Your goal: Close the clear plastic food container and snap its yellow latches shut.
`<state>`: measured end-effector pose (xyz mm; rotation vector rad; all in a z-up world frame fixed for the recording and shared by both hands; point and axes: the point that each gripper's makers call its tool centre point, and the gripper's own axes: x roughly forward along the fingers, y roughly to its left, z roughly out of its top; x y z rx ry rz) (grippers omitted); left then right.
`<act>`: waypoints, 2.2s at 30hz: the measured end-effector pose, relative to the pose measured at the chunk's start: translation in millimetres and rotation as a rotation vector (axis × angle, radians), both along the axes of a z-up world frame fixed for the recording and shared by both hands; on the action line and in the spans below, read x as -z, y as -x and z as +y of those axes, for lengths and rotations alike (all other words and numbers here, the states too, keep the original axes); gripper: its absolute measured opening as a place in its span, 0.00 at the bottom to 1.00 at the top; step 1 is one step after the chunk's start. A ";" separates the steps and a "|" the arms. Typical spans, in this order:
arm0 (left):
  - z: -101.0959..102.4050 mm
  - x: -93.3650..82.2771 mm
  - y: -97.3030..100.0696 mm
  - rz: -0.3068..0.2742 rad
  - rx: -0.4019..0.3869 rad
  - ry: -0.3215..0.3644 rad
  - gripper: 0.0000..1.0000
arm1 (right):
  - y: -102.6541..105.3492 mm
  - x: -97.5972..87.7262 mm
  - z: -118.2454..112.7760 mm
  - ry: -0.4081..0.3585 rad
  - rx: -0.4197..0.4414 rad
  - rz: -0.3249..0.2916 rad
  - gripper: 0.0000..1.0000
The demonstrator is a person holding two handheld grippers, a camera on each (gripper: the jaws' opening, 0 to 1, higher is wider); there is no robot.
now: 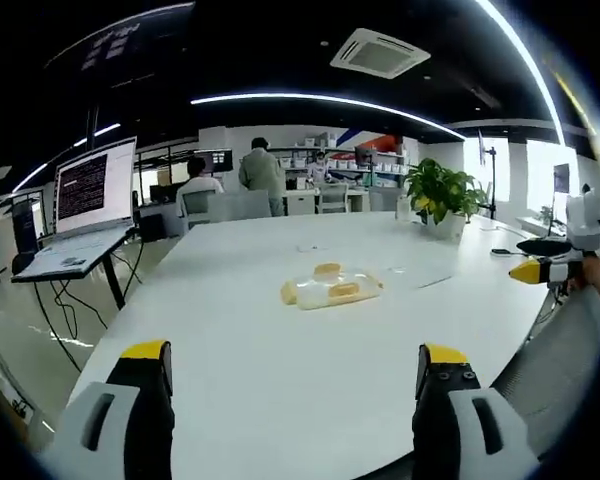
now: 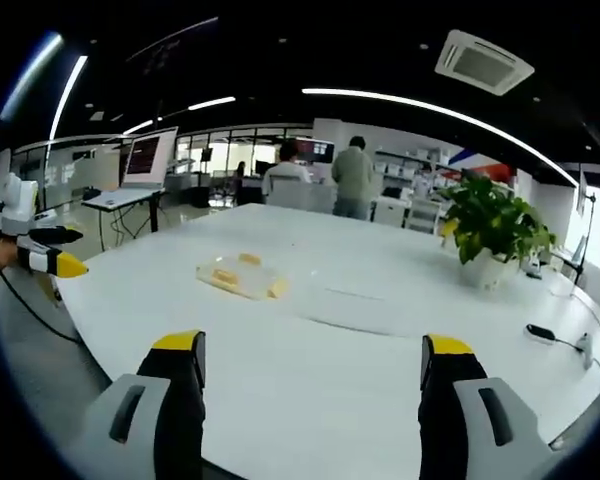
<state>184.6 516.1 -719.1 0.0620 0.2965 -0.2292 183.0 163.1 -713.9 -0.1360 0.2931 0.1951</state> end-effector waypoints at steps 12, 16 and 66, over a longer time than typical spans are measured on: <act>0.3 1.8 -1.0 0.025 -0.011 0.043 0.99 | -1.6 0.4 -2.9 -0.007 0.019 0.007 1.00; -7.2 8.5 0.9 0.071 0.023 0.075 0.99 | -1.6 1.6 -3.5 -0.005 0.022 0.016 1.00; -10.9 6.8 3.8 0.052 0.052 0.103 0.95 | 2.3 13.6 -7.6 0.020 0.048 0.084 0.90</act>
